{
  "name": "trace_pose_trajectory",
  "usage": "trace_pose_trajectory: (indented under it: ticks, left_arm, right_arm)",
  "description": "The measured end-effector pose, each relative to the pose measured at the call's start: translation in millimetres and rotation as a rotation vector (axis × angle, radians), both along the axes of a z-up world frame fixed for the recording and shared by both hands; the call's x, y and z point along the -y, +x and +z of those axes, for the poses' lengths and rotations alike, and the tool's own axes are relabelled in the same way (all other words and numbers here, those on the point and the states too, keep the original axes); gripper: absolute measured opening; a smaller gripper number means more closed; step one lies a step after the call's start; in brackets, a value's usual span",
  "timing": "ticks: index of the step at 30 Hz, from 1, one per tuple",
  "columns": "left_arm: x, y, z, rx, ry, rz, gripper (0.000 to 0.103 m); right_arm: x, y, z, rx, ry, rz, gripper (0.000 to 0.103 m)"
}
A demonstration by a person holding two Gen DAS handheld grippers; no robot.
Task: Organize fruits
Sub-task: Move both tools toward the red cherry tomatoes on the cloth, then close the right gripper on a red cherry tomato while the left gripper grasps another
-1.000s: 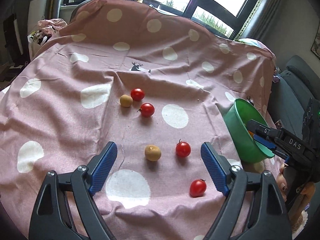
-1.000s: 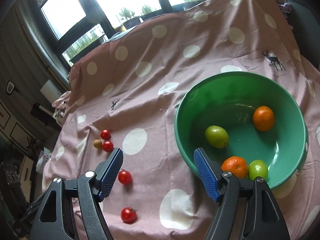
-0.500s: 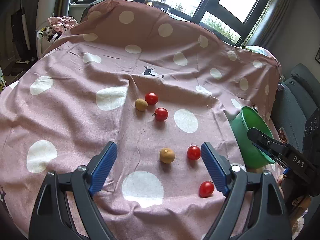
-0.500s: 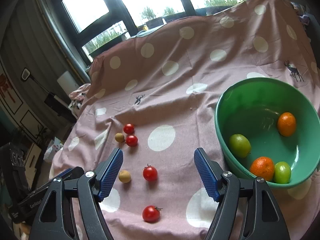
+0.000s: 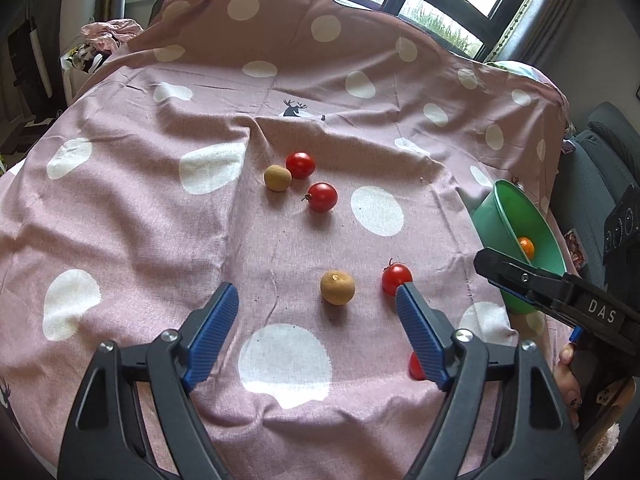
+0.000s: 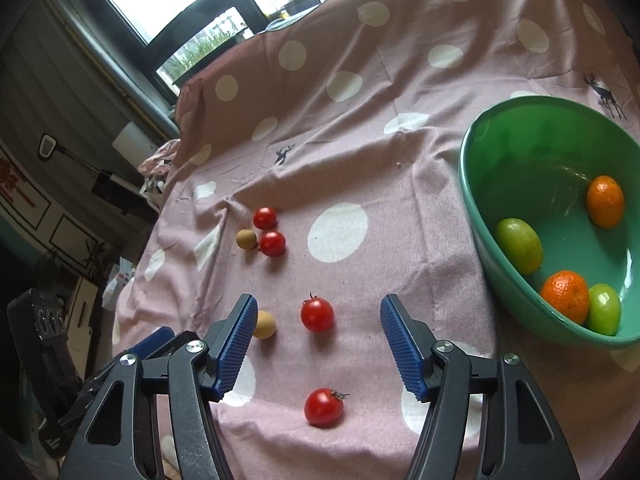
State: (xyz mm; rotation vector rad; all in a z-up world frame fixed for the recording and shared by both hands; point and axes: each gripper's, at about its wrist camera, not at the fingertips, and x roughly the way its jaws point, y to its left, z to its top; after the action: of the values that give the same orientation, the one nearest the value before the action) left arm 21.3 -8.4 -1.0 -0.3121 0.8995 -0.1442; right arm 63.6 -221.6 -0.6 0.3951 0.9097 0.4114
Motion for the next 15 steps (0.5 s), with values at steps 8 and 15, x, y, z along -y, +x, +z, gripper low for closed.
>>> trace_pose_trajectory:
  ticks: [8, 15]
  left_arm:
    - [34, 1, -9, -0.050, -0.098, -0.173, 0.056]
    - [59, 3, -24, -0.125, -0.168, -0.271, 0.046]
  right_arm:
    - [-15, 20, -18, -0.080, 0.011, 0.068, 0.043]
    - [-39, 38, -36, -0.127, -0.018, 0.132, 0.040]
